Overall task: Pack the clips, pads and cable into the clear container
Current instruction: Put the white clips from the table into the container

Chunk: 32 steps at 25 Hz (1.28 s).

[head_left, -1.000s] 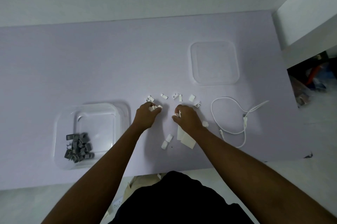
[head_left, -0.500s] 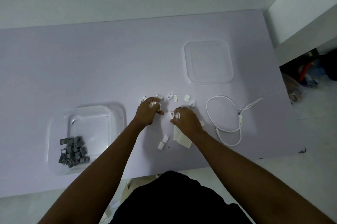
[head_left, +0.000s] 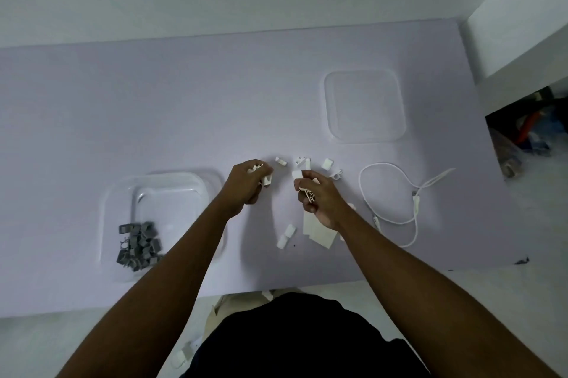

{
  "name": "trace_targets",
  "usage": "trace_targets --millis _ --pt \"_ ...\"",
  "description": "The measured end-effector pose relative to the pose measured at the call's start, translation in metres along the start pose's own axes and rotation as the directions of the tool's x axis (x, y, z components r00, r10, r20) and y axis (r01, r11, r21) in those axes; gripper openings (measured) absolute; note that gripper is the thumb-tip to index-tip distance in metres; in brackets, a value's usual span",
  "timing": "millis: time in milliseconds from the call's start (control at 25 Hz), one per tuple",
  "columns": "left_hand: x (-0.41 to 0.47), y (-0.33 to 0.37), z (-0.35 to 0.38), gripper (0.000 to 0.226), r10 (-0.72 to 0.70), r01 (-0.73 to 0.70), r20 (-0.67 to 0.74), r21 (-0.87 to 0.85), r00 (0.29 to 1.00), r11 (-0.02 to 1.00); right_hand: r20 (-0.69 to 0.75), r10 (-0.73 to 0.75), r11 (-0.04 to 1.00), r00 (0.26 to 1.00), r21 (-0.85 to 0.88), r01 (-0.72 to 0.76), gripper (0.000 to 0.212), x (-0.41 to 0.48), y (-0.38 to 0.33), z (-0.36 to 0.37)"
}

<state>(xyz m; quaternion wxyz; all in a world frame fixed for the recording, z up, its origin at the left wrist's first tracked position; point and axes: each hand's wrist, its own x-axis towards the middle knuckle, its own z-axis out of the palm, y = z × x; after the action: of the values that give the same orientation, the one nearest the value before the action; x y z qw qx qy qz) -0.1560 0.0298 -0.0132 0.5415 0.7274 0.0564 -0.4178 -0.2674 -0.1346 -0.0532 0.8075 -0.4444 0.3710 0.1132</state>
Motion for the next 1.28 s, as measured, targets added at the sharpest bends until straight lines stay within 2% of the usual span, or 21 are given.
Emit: trace_targets --millis 120,280,440,560,680,760,920,1080,1280 --pt "-0.031 0.012 -0.039 0.011 0.043 -0.046 -0.042 -0.072 0.998 0.996 0.202 0.026 0.997 0.979 0.070 -0.041 0.014 -0.006 -0.011 0.034" --pt "-0.065 -0.013 -0.111 0.011 0.062 -0.078 -0.193 -0.075 0.979 0.994 0.302 -0.001 0.998 0.953 0.055 -0.017 0.021 -0.014 -0.018 0.097" --pt "-0.088 -0.070 -0.171 0.013 0.073 -0.035 -0.258 0.151 0.963 0.988 0.338 -0.022 1.000 0.941 0.000 0.023 0.032 -0.023 -0.005 0.159" --pt "-0.084 -0.111 -0.178 0.010 0.112 -0.052 -0.164 0.332 0.980 0.942 0.285 -0.009 0.999 0.958 -0.038 0.020 0.042 -0.025 0.012 0.184" --pt "-0.072 -0.135 -0.169 0.015 0.105 -0.087 -0.010 0.488 0.994 0.868 0.170 0.013 0.998 0.985 -0.065 -0.002 0.036 -0.031 0.033 0.194" --pt "-0.065 -0.143 -0.161 0.017 0.090 -0.097 0.040 0.548 0.995 0.831 0.108 0.017 0.998 0.994 -0.062 -0.010 0.034 -0.036 0.045 0.197" --pt "-0.059 -0.146 -0.153 0.024 0.087 -0.153 0.139 0.588 0.986 0.794 0.004 0.007 0.999 1.000 -0.054 -0.007 0.034 -0.044 0.061 0.197" --pt "-0.060 -0.148 -0.160 0.037 0.066 -0.188 0.214 0.618 0.975 0.763 -0.040 0.001 0.999 0.999 -0.043 -0.003 0.033 -0.047 0.068 0.203" --pt "-0.071 -0.141 -0.174 0.030 0.084 -0.220 0.268 0.529 0.960 0.819 -0.069 -0.024 0.999 0.997 -0.049 0.020 0.024 -0.047 0.071 0.220"
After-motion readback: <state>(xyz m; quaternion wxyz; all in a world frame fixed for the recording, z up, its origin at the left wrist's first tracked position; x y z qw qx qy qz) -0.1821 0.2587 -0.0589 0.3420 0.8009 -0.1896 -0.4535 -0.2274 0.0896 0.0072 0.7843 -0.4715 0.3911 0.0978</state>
